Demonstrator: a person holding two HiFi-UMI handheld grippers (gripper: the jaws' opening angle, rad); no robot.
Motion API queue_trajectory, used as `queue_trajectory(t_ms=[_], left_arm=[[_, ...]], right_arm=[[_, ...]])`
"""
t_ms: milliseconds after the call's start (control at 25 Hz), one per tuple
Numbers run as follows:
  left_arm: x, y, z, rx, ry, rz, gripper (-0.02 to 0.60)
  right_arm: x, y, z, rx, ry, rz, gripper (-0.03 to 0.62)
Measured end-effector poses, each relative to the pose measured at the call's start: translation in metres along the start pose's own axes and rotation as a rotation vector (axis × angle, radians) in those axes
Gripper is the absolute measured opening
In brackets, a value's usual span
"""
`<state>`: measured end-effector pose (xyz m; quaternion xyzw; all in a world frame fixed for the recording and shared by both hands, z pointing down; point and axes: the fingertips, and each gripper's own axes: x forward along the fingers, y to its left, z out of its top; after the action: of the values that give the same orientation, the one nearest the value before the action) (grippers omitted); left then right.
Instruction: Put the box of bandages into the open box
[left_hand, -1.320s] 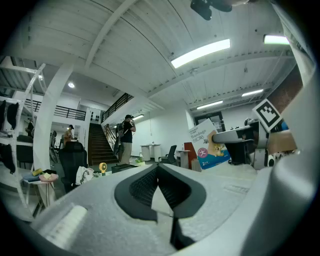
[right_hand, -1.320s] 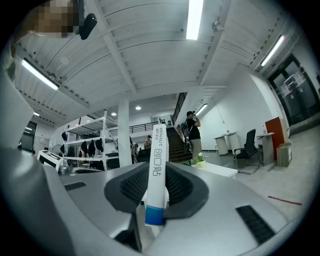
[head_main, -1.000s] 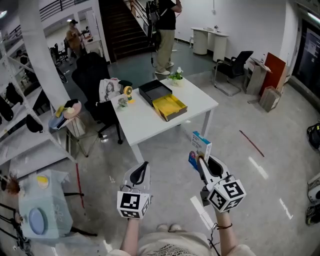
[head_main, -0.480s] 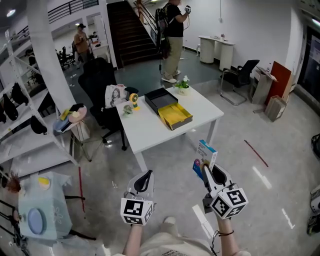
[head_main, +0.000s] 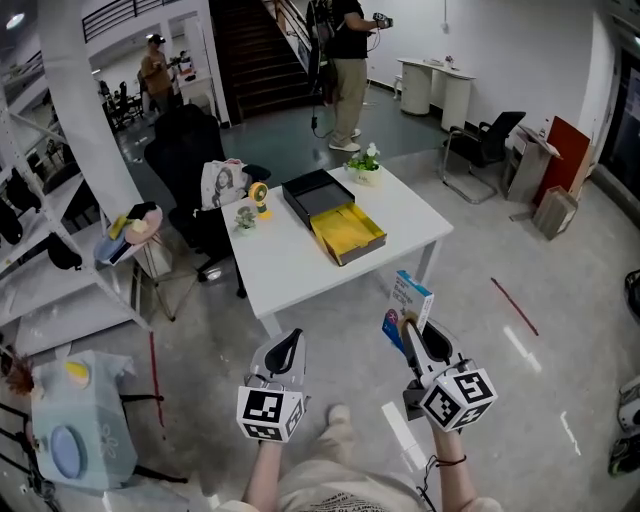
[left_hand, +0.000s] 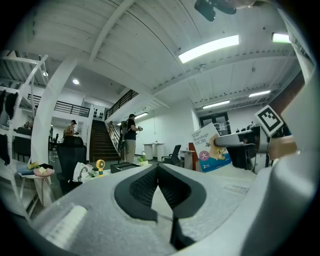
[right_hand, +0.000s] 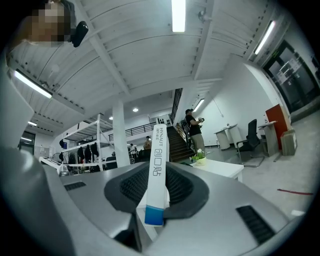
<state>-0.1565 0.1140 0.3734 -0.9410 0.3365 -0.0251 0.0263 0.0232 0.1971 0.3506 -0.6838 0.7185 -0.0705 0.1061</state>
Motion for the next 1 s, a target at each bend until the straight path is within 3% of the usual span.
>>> queue_trajectory(t_ms=[360,680,1000], left_arm=[[0.1,0.036,-0.013,-0.04,0.053,-0.037,0.021],[0.181,0.079,-0.031,-0.056,0.091,-0.021,0.021],[0.229,0.105,-0.036,-0.082,0.099,-0.029,0.021]], right_arm=[[0.095,-0.052,-0.002,0.033,0.049,0.001,0.089],[0.177,-0.089,-0.006,0.064,0.066,0.033,0.089],[0.231,-0.109,-0.009,0.072,0.094,0.04,0.089]])
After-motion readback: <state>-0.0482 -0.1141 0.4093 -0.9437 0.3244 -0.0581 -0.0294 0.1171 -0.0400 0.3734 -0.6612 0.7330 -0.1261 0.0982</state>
